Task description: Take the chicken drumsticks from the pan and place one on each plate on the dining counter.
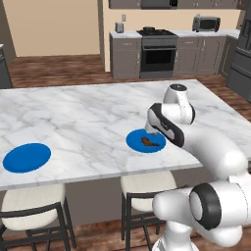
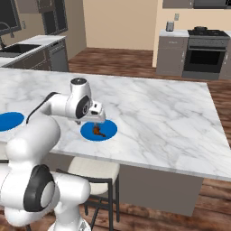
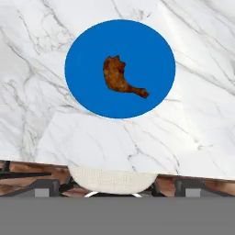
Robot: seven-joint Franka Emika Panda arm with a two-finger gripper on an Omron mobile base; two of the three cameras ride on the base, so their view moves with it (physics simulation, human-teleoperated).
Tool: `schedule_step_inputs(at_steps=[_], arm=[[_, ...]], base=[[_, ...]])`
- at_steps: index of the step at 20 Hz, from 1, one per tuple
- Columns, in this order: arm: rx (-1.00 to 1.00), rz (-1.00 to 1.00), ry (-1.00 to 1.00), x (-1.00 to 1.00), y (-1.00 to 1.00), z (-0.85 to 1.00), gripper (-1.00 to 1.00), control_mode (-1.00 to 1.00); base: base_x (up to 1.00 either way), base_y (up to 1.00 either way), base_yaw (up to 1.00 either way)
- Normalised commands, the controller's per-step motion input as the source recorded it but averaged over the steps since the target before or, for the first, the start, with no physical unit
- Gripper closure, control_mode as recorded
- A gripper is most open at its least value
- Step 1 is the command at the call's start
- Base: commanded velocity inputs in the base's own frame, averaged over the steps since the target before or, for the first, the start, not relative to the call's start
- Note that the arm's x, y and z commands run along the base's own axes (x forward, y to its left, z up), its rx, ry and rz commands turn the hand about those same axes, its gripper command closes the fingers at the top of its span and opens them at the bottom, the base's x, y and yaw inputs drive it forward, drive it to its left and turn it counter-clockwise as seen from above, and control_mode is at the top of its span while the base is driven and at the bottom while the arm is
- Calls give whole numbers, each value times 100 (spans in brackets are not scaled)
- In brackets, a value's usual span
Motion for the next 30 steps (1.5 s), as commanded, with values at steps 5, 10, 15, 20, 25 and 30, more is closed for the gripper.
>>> schedule_step_inputs(at_steps=[5, 10, 15, 20, 25, 30], arm=[[-1, -4, -1, -90, -10, 32, -100, -100], [-1, -3, -4, -83, -3, 13, -100, -100], [-1, 2, -6, -35, 0, 0, -100, -100], [0, 0, 1, -4, 0, -3, -100, -100], [0, 0, 0, 0, 0, 0, -100, 100], [0, 0, 0, 0, 0, 0, -100, 100]], base=[[0, 0, 0], [0, 0, 0], [0, 0, 0], [0, 0, 0], [-55, -20, -6], [-37, -69, -24]])
